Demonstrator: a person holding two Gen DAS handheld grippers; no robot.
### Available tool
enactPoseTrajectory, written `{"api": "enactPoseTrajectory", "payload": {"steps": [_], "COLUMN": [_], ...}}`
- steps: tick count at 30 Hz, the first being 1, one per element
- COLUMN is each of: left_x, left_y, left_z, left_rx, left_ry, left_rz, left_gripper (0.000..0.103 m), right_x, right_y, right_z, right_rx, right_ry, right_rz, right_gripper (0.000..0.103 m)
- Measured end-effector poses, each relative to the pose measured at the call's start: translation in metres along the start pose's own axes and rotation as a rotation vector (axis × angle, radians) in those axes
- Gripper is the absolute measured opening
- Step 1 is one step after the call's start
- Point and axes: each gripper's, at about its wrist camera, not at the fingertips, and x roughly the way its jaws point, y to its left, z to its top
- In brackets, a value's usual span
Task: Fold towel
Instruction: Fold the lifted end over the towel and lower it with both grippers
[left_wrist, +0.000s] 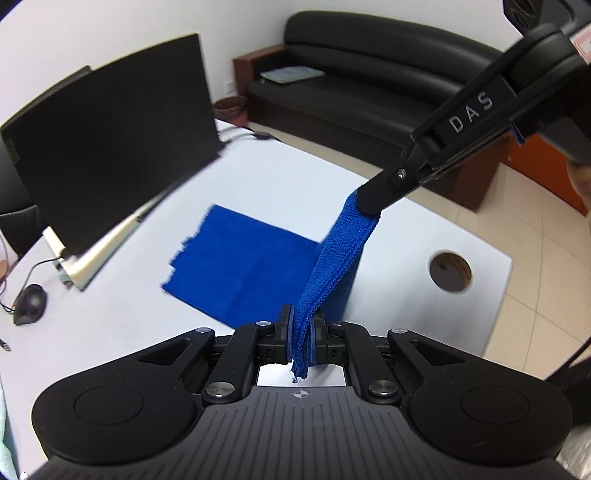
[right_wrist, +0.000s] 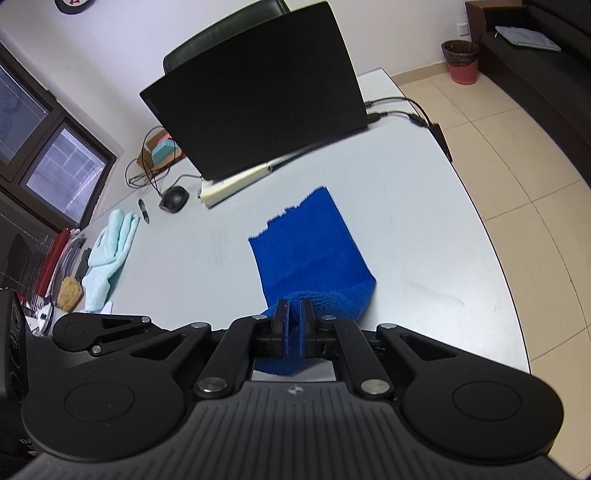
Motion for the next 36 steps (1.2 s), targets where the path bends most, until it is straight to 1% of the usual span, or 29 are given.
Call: {"api": "enactPoseTrajectory", "payload": {"steps": [5,12,22,26,31,36], "left_x": [0.005,0.024,0.065,0.081,0.100,0.117], "left_y": [0.013,0.038,0.067,0.078,0.095,0.108], "left_z": [0.015,0.031,0.039,0.039,0.039,0.036], "left_rx": [-0.028,-0.106,-0.207,-0.233,-0.309,-0.357], "left_ry": [-0.012,0.003,0.055,0.077,0.102,0.130], "left_rz": [0.041,0.077,0.082,0.083,0.068,0.052], "left_gripper": [0.009,0.011,0.011,0.011,0.011,0.011], "right_x": [0.009,0.028,0.066,0.084,0.105,0.125], "right_y": [0.002,0.004,0.004,0.005,0.005,0.002], "right_z": [0.020,0.042,0.067,0.076,0.086,0.092], "right_rx": [-0.004,-0.006,-0.014,-0.027,-0.049,-0.050], "right_ry": [-0.018,-0.021,0.011,0.030,0.055,0.090], "right_rz": [0.004,-0.003,-0.032,-0.043,-0.062,-0.075], "right_gripper": [0.005,0.005,0.005,0.005,0.005,0.005]}}
